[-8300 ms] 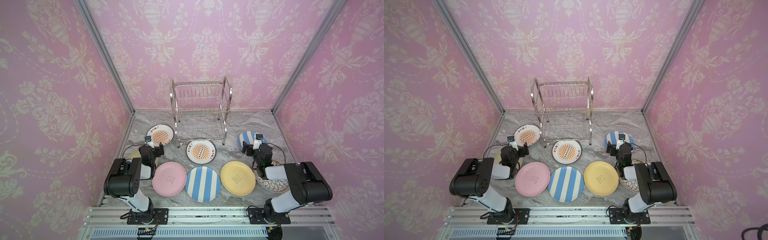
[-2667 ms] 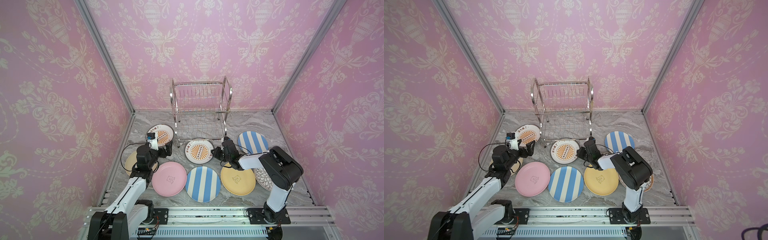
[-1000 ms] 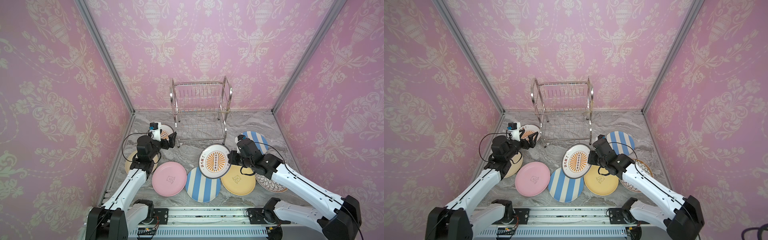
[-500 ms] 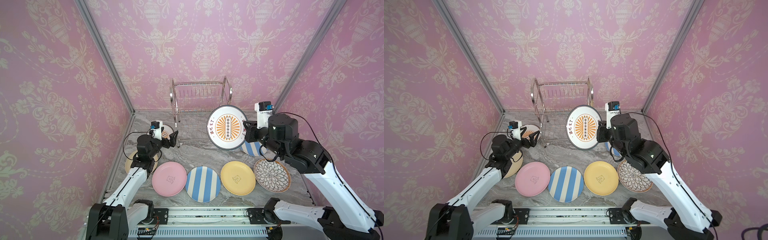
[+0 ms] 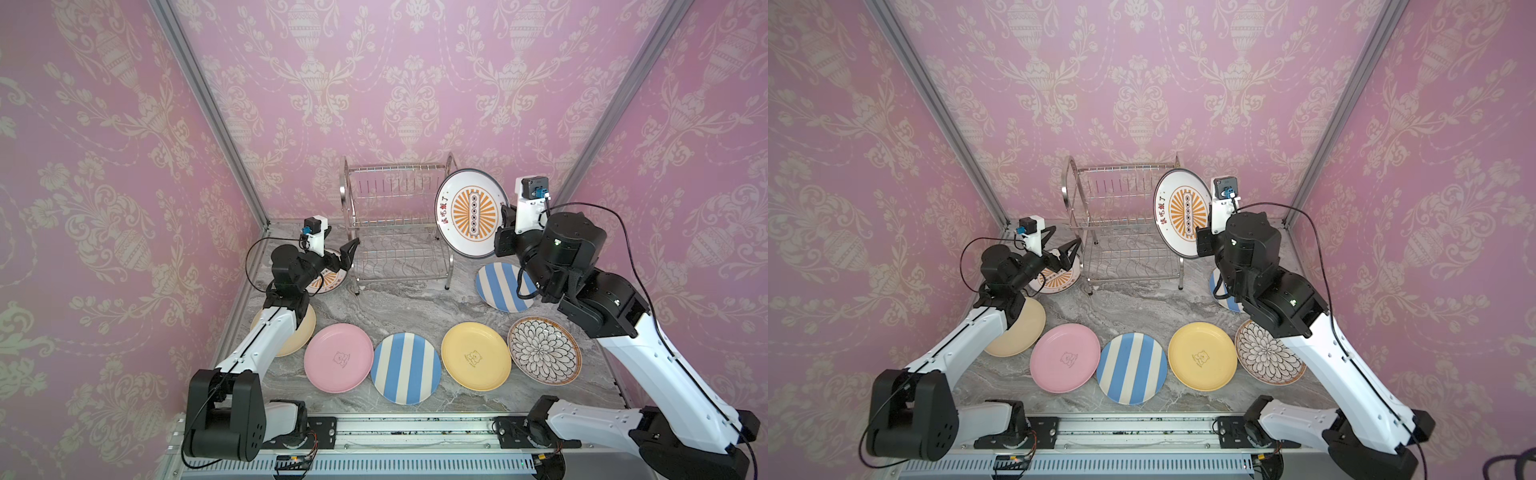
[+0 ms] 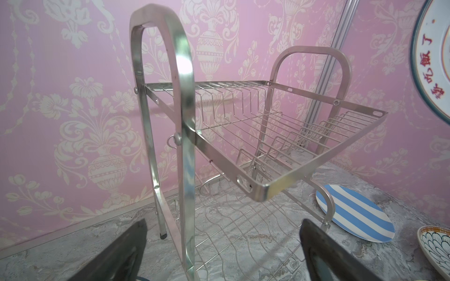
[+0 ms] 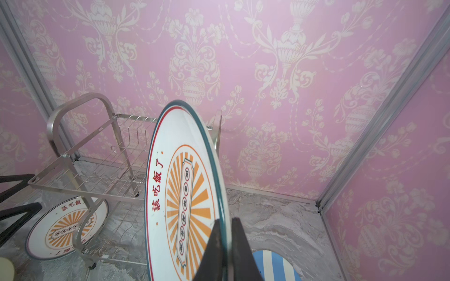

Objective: Load plates into a dish rack
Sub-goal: Place the plate on the dish rack.

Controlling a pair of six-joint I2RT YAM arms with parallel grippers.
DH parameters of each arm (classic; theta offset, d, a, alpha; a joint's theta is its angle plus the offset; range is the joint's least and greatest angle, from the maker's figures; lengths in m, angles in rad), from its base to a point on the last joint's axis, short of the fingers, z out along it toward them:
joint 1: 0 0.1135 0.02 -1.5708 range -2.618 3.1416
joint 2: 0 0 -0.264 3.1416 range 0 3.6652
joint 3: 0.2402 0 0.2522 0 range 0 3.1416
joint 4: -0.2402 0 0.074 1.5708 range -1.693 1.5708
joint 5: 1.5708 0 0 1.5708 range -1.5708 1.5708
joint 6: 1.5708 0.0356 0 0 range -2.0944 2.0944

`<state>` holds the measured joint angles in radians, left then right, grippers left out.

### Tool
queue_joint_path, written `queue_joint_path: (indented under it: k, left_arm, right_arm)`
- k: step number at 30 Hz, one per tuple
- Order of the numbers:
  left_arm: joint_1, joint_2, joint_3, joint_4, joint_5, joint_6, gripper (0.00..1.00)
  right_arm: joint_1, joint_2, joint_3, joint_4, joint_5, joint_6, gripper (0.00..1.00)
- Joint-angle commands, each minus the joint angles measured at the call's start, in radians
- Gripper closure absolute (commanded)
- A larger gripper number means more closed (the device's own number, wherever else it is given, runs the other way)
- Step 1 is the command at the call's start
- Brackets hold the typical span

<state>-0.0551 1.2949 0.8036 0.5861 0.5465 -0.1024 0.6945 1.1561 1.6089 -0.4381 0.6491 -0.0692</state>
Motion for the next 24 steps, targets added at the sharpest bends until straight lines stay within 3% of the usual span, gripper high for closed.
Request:
queue_joint_path:
  k: [1,13,24]
  left_arm:
    - [0.008,0.031,0.033,0.028,0.1,0.0,0.01]
    - [0.008,0.159,0.092,0.055,0.187,0.007,0.01]
    - [0.008,0.105,0.065,0.077,0.194,-0.047,0.01]
  right_arm:
    - [0.003,0.007,0.005,0.287,0.101,-0.144,1.0]
    - [0.004,0.239,0.132,0.529,0.177,-0.304,1.0]
    - [0.006,0.433,0.209,0.676,0.278,-0.434,1.0]
